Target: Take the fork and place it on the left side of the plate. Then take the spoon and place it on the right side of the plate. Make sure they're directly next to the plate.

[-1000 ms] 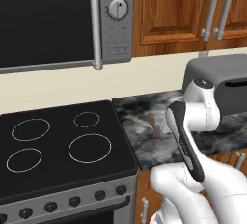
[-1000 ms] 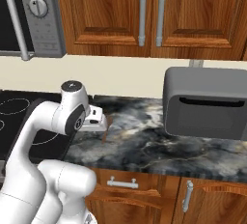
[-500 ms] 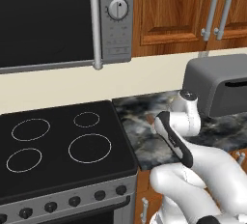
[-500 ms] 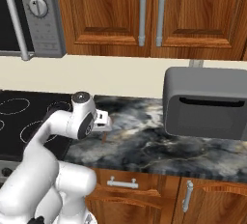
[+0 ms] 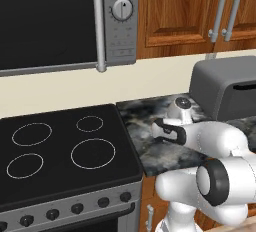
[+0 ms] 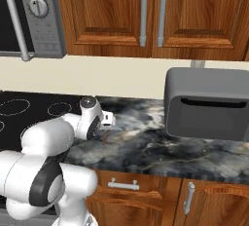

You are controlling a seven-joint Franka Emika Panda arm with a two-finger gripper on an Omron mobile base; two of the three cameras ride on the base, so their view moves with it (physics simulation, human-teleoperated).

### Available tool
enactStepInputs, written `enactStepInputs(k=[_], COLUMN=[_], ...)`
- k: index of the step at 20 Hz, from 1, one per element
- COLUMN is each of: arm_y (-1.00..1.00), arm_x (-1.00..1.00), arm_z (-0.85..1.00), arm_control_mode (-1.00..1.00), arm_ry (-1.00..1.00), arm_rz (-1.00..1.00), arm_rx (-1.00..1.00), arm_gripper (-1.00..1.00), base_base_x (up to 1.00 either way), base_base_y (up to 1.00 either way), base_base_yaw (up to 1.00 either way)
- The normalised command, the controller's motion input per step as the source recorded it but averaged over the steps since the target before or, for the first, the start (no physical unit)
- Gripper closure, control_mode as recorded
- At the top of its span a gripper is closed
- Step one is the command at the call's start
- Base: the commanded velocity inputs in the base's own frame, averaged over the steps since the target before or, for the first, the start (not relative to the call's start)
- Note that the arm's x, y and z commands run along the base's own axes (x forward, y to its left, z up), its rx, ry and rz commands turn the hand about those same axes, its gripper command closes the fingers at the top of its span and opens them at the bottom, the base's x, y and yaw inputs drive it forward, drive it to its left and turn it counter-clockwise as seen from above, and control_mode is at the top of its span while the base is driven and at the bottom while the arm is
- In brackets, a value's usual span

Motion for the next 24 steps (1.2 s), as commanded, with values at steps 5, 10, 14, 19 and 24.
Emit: enactStepInputs(k=[5, 10, 14, 19, 24], arm_y=[0.0, 0.0, 0.0, -0.02, -0.01], arm_x=[0.59, 0.3, 0.17, 0.05, 0.05], arm_z=[-0.12, -0.22, -0.27, -0.31, -0.18], arm_control_mode=[-1.0, -1.0, -1.0, -1.0, -1.0], arm_ry=[0.0, 0.04, 0.04, 0.05, 0.07], arm_rz=[0.0, 0.0, 0.0, 0.0, 0.0], arm_rx=[0.0, 0.01, 0.03, 0.03, 0.04], arm_gripper=[-1.0, -1.0, -1.0, -1.0, -1.0], base_base_x=[0.0, 0.0, 0.0, 0.0, 0.0], base_base_y=[0.0, 0.0, 0.0, 0.0, 0.0], base_base_yaw=[0.0, 0.0, 0.0, 0.0, 0.0])
